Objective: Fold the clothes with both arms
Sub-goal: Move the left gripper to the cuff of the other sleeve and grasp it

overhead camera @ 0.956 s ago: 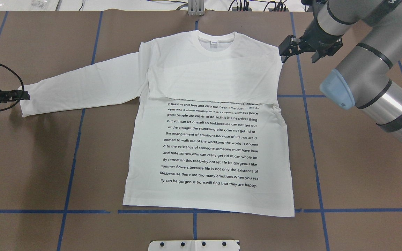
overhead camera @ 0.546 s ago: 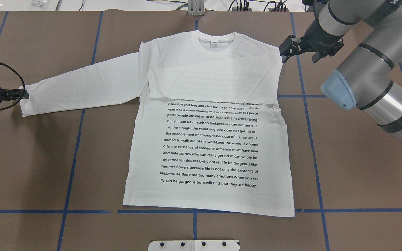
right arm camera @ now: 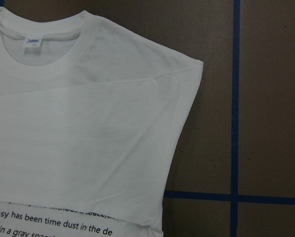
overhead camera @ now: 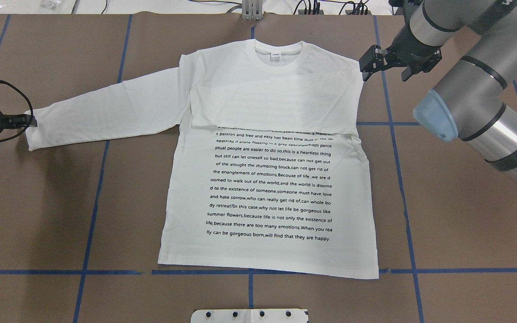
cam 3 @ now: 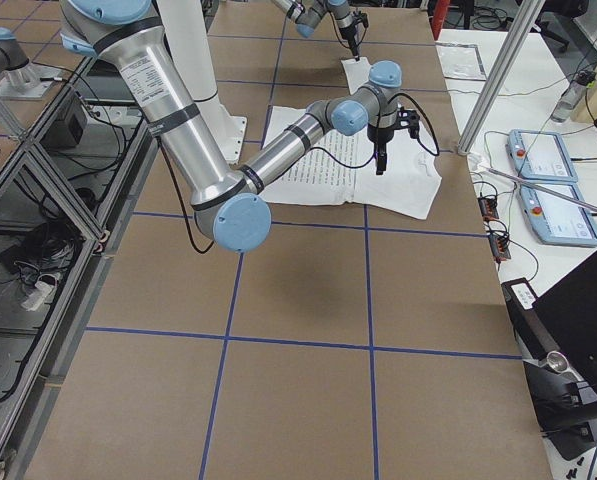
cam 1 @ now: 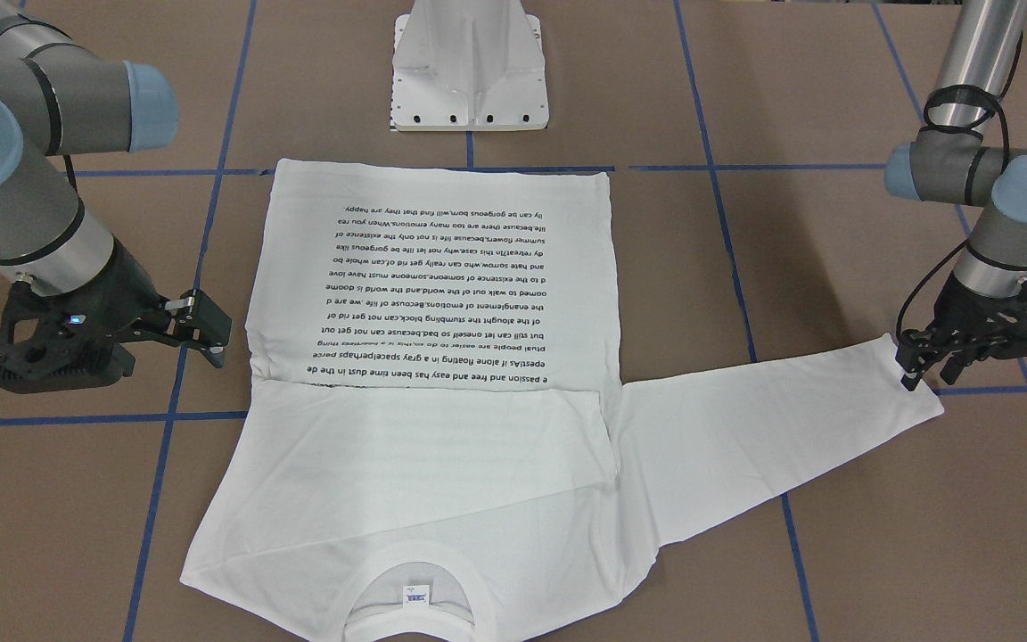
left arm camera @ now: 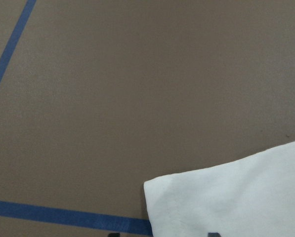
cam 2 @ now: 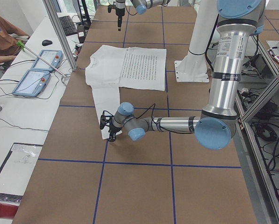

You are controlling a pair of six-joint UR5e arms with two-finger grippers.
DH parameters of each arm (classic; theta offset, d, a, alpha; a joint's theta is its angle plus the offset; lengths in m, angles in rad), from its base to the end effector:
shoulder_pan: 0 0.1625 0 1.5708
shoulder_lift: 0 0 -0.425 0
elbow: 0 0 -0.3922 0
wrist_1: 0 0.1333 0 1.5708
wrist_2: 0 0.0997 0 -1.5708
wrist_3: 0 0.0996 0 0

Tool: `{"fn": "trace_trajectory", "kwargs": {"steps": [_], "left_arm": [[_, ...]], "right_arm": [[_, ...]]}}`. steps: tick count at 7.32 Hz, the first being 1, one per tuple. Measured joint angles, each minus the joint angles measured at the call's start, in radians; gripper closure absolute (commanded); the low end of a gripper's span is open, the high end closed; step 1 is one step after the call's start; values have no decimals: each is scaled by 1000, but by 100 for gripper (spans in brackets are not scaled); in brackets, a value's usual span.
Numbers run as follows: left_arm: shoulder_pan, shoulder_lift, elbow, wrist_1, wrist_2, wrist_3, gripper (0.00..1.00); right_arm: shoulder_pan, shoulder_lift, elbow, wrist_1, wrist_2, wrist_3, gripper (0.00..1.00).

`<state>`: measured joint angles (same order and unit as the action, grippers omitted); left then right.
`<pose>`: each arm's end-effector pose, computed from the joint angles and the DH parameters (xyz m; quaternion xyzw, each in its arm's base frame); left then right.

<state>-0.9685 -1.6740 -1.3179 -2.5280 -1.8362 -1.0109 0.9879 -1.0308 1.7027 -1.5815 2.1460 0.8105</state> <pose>0.2346 -0.5304 0.6381 0.1816 0.3653 -0.1340 0.9031 -0.2947 -0.5908 0.2876 0.0666 -0.4055 0.0115 0.9116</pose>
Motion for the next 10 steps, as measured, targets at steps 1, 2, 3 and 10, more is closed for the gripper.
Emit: {"fn": "trace_trajectory", "kwargs": {"steps": [1, 2, 3, 10], "left_arm": [[0, -1, -1, 0, 0, 0, 33], [2, -1, -2, 0, 0, 0, 33], [3, -1, -2, 0, 1, 0, 33], [20, 0, -4, 2, 2, -4, 75]], "right_arm": [[0, 0, 0, 0, 0, 1, 0], [0, 0, 0, 0, 0, 2, 0], [0, 0, 0, 0, 0, 2, 0], [0, -2, 6, 0, -1, 12, 0]]}}
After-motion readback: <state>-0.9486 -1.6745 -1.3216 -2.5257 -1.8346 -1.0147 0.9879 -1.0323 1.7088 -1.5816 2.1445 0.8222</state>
